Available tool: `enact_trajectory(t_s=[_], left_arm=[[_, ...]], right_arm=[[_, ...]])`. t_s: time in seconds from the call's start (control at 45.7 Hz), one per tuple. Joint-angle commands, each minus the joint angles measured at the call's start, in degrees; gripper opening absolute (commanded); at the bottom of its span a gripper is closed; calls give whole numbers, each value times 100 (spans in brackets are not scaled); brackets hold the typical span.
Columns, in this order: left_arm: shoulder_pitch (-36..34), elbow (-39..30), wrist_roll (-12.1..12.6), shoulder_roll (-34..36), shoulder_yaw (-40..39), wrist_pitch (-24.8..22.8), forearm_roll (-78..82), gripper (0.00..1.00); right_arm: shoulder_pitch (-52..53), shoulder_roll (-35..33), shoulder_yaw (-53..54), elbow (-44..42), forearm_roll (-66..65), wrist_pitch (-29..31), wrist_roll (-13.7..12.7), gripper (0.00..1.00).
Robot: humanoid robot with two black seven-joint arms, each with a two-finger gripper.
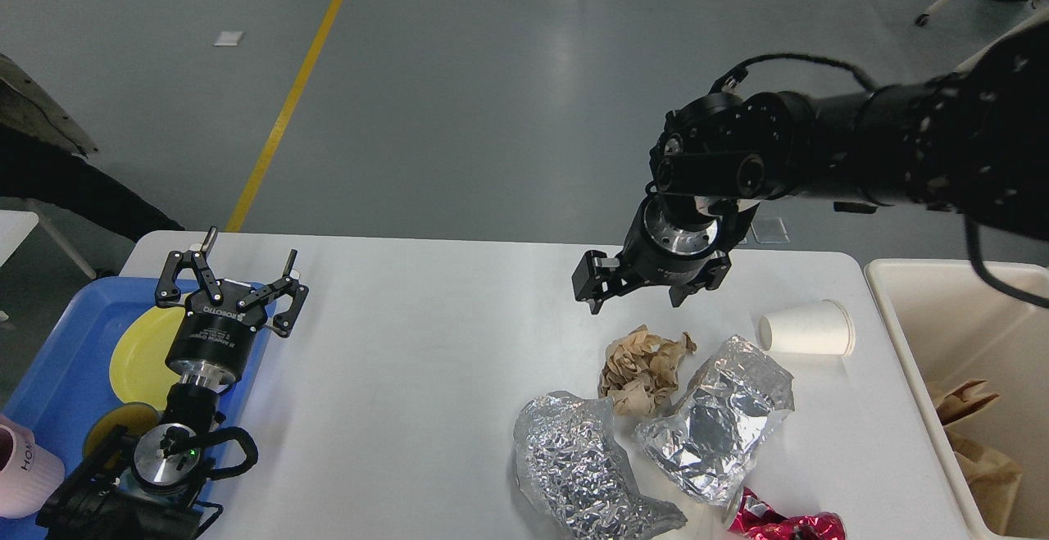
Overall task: Tidy desktop
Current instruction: 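Raise the right gripper and move it over the crumpled paper ball, then grasp the crumpled brown paper ball with the right gripper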
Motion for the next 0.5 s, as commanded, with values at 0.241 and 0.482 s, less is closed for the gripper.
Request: enact_trajectory(t_s=[0.241, 0.482], left_arm=[[0, -1, 9, 1, -2, 0, 0, 97], [0, -1, 9, 1, -2, 0, 0, 97]], right_arm=[[-1986, 362, 3, -1526, -294, -294, -10, 100], [-2505, 423, 3, -1895, -303, -505, -36, 100]])
